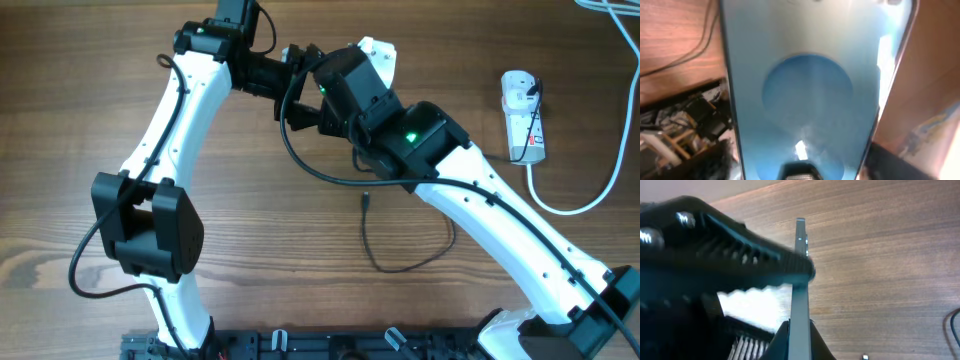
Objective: Plug charger to phone and switch on socket
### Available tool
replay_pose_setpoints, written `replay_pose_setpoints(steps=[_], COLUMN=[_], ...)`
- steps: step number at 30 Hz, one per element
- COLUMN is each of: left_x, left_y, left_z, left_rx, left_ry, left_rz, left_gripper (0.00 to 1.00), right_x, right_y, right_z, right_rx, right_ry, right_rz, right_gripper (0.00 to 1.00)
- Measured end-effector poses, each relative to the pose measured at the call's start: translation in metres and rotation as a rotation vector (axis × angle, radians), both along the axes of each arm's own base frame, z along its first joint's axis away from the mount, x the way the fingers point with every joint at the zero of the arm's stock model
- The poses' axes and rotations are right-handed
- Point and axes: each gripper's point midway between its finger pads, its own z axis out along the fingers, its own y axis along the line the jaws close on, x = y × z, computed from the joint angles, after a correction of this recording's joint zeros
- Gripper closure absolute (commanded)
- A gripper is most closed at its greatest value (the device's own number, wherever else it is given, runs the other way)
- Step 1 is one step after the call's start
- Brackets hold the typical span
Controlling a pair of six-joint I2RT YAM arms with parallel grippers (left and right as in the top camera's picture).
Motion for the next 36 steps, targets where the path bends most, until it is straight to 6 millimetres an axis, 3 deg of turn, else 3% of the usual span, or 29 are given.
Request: replay_pose_setpoints(steps=[5,11,14,16,20,24,30,36], left_x=[-0.001,0.002,0.005,0.005,0.004,0.002,-0.005,-0.005], left_y=[-0.001,-0.001,-0.002,-0.002,-0.003,-0.007,-0.007,-0.007], left_z=[0.004,0.006,0.007,0.007,0.01,0.029,0.043,0.044], left_rx=[-0.013,-0.02,-0.025,-0.024,-0.039,-0.143,-0.226,-0.231], left_ry=[0.005,-0.022,-0.044,-0.035,0.011,0.008,0.037,0.041], left_rz=[-0.002,-0.002,-0.002,0.001,0.008,-0.027,-0.059,-0.061], left_gripper=[0.0,0.0,0.15,0.23,0.24,0.2,0.42,0.5], right_x=[0.0,0.006,0.004,-0.002,-0.013,-0.021,-0.022,-0.022], right_y=[-0.003,-0.015,-0.016,-0.02,-0.025,-0.014,-0.012,-0.012], right_z=[-0.001,0.003,0.011,0.028,0.054,0.052,0.051,0.051], right_rx=[0.101,0.426,0.602,0.734,0.862,0.93,0.96,0.98], right_ry=[0.027,0.048,0.071,0.081,0.086,0.177,0.203,0.208], right_rz=[-0.13,-0.552,-0.707,-0.777,-0.805,-0.816,-0.84,-0.856], right_gripper=[0.96,0.95,0.96,0.96,0.96,0.96,0.96,0.96])
